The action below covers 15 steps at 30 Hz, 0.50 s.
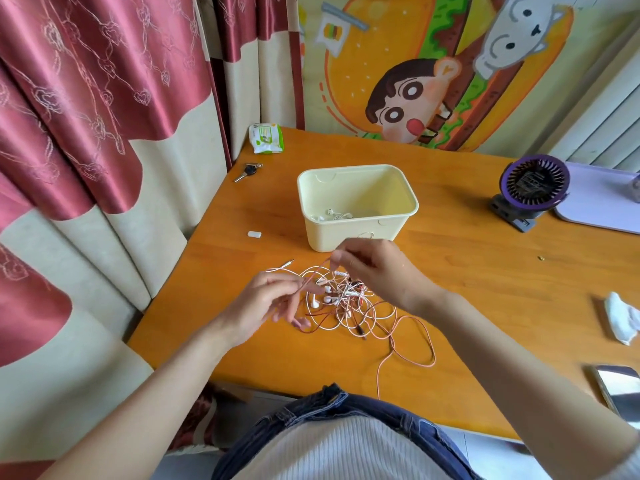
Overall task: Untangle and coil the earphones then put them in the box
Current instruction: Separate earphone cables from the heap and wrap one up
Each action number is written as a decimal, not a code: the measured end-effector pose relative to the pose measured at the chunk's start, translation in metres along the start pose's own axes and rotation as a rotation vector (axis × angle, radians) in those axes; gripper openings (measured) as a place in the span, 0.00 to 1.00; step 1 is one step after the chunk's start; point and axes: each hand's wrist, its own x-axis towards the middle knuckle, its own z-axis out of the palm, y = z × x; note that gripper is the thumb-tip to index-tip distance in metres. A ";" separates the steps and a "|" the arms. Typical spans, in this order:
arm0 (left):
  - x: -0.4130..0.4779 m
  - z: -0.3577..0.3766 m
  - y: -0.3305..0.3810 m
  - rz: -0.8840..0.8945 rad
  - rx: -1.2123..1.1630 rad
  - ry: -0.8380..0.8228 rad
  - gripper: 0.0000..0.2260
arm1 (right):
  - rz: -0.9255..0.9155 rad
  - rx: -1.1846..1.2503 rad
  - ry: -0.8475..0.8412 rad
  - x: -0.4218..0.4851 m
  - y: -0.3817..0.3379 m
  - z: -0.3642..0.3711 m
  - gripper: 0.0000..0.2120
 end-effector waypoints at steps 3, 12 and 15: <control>-0.001 0.001 0.009 -0.017 -0.474 -0.115 0.15 | 0.008 -0.048 0.067 0.008 0.006 -0.002 0.12; 0.011 -0.013 0.015 0.170 -1.139 -0.359 0.16 | 0.043 -0.120 -0.048 0.006 0.010 0.028 0.15; 0.014 -0.019 0.009 0.199 -1.249 -0.373 0.18 | 0.047 -0.113 -0.092 0.002 0.009 0.034 0.13</control>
